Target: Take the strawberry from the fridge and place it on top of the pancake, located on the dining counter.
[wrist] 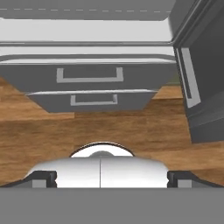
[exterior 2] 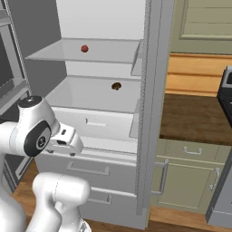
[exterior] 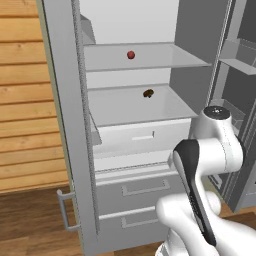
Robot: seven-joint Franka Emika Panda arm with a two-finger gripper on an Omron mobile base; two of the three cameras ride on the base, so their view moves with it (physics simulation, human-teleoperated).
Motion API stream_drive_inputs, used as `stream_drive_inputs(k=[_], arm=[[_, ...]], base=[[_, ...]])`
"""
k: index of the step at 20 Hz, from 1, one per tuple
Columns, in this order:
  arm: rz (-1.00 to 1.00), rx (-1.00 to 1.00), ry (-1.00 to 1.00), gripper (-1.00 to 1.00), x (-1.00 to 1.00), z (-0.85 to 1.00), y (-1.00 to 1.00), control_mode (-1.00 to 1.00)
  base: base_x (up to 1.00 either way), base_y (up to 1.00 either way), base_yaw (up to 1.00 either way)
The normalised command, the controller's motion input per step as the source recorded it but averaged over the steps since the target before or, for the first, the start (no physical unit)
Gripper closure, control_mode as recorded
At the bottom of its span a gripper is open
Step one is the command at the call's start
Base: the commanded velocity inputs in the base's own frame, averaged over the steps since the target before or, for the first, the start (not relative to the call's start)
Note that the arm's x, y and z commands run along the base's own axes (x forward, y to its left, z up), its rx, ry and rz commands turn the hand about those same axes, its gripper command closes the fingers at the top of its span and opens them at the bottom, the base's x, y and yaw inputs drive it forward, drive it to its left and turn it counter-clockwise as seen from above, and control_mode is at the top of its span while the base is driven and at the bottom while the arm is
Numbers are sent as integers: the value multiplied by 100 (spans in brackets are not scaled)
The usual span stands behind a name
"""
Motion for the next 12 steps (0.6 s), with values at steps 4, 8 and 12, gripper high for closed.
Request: stream_drive_inputs(k=[4, 8, 12], arm=[[0, 0, 0, -100, 0, 0, 0, 100], [0, 0, 0, -100, 0, 0, 0, 100], [0, 0, 0, -100, 0, 0, 0, 100]], base=[[4, 19, 25], [2, 9, 22], [1, 1, 2]])
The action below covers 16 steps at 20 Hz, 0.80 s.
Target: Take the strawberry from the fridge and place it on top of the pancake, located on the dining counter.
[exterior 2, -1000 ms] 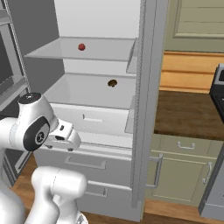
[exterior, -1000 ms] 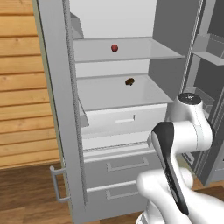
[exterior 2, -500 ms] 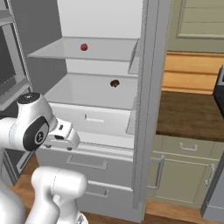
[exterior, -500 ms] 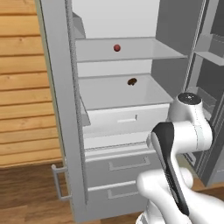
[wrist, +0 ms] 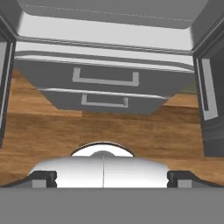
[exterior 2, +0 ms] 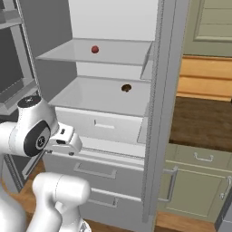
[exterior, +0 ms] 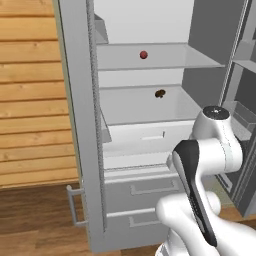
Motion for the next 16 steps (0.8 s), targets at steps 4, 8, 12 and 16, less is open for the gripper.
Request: stream_drive_inputs(k=[4, 8, 12, 16], arm=[[0, 0, 0, -100, 0, 0, 0, 100], [0, 0, 0, -100, 0, 0, 0, 100], [0, 0, 0, -100, 0, 0, 0, 100], [0, 0, 0, -100, 0, 0, 0, 100]], base=[[61, 2, -2], [76, 0, -2], [68, 0, -2], [49, 1, -1]])
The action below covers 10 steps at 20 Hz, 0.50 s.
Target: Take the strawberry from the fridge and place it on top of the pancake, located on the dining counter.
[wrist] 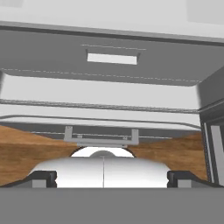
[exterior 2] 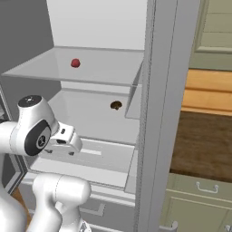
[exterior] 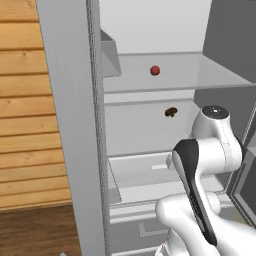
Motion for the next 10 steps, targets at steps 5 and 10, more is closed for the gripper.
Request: stream_drive_inputs(k=[5, 10], arm=[[0, 0, 0, -100, 0, 0, 0, 100], [0, 0, 0, -100, 0, 0, 0, 100]], base=[[38, 8, -1], [28, 4, 0]])
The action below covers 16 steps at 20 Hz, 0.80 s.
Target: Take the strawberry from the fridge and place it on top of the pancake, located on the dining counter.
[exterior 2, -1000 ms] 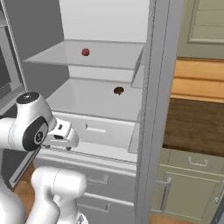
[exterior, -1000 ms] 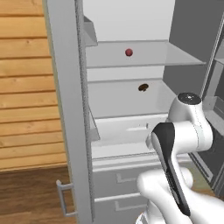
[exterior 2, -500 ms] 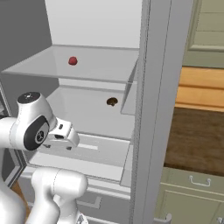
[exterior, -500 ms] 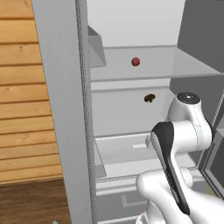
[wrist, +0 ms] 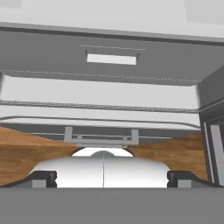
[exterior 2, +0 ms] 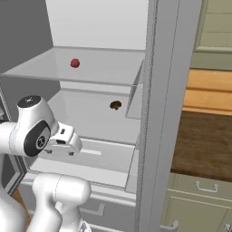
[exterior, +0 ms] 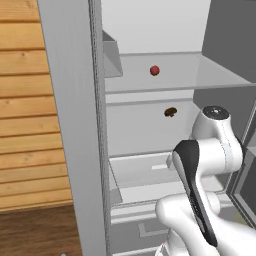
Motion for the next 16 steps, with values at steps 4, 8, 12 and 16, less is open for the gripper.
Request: stream_drive_inputs(k=[4, 8, 12, 16], arm=[[0, 0, 0, -100, 0, 0, 0, 100], [0, 0, -3, -100, 1, 0, 1, -100], [11, 0, -24, -100, 0, 15, 3, -100], [4, 0, -36, -100, 2, 32, 22, -100]], base=[[4, 0, 0], [5, 1, 0], [0, 0, 0], [0, 0, 0]])
